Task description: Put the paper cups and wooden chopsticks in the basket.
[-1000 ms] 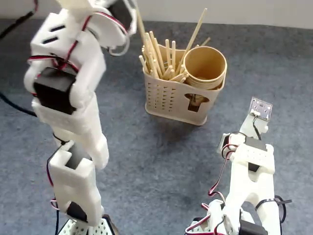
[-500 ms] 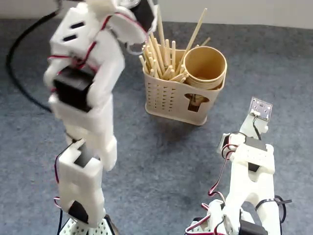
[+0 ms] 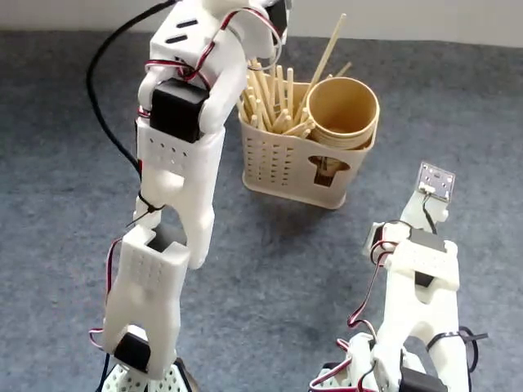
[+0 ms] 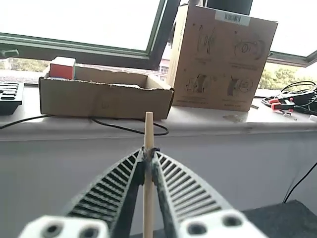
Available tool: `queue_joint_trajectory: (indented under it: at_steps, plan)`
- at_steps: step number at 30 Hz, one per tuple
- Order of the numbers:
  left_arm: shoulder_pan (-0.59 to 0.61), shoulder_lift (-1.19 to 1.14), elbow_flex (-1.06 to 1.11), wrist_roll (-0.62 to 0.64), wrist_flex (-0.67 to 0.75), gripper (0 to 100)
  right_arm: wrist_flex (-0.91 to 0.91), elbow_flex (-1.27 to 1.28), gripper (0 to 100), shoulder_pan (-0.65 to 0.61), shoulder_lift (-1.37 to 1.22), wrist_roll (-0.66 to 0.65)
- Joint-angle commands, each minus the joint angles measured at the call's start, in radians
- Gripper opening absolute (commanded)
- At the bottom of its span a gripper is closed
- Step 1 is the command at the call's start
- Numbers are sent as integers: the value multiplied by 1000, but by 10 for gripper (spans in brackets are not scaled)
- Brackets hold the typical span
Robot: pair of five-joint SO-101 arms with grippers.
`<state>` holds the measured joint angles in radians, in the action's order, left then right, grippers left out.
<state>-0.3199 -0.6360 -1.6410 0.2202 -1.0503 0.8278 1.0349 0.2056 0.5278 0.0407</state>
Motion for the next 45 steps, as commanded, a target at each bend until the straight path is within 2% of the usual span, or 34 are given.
queue_joint_trajectory:
  at_steps: [1,7,17,22,34,40,45]
  plan:
    - [8,15,-22,-15,-51,5,-16,-2,6,-4,22,0]
    - [25,16,-22,86,-130,5,-16,-2,6,-4,22,0]
    - [18,61,-24,91,-222,4,-16,-2,6,-4,22,0]
    - [-51,170,-24,84,-298,4,-16,-2,6,-4,22,0]
    - [-68,206,-22,89,-364,4,-16,-2,6,-4,22,0]
    - [-7,249,-22,89,-457,4,-16,-2,6,-4,22,0]
    - [124,295,-22,89,-548,4,-16,-4,7,-2,22,0]
